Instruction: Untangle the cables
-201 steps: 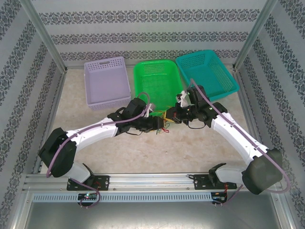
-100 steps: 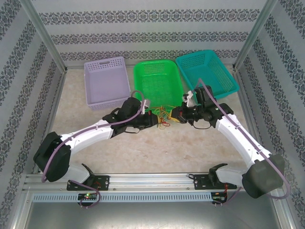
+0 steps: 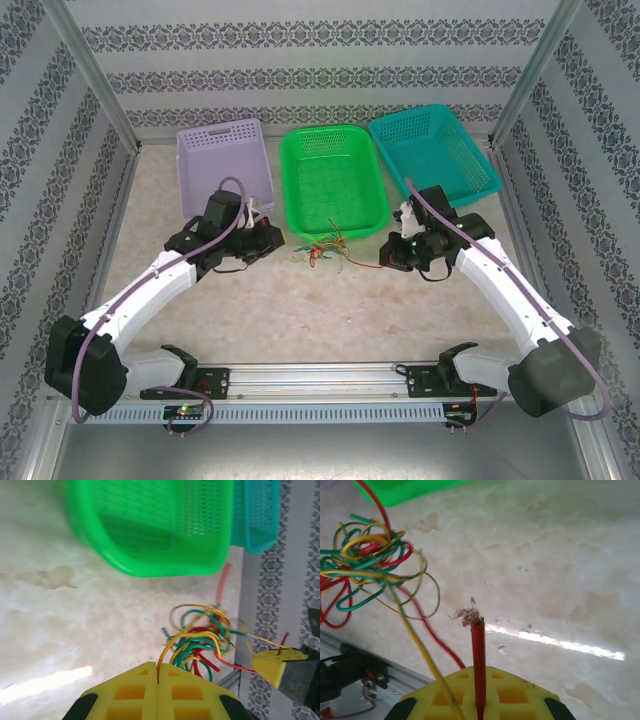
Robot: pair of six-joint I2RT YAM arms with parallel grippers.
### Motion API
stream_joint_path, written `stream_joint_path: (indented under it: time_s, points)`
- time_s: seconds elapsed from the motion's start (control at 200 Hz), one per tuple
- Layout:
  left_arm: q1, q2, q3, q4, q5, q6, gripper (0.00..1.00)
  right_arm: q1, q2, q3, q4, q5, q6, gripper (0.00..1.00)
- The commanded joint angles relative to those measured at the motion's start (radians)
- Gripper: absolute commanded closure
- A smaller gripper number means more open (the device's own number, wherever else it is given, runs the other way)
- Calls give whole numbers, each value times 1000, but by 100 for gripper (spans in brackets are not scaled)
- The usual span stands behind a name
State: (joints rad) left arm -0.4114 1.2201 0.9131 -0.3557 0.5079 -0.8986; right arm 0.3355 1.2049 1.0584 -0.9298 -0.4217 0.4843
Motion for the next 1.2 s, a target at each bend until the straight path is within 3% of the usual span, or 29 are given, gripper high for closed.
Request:
stream_joint_path:
  time_s: [0.0,0.26,0.495,0.924,1.024,1.194]
  points:
    - [40,-23,31,-189,-53,79,100,-13,-5,21,-68,123,-58,100]
    - [53,-3,62,-292,-114,107,100,4,40,50,-52,89,-96,100]
    - [70,26,137,-563,-411,108,100,-16,86,29,-112,200,-104,100]
    - [88,-14,170,-726,-669,63,100,-92,104,9,-93,284,-92,100]
    - [88,-15,162,-691,-617,86,100,-93,117,-5,-56,224,-112,100]
    - [62,21,39,-416,-253,76,100,48,255,-5,-23,116,-145,100]
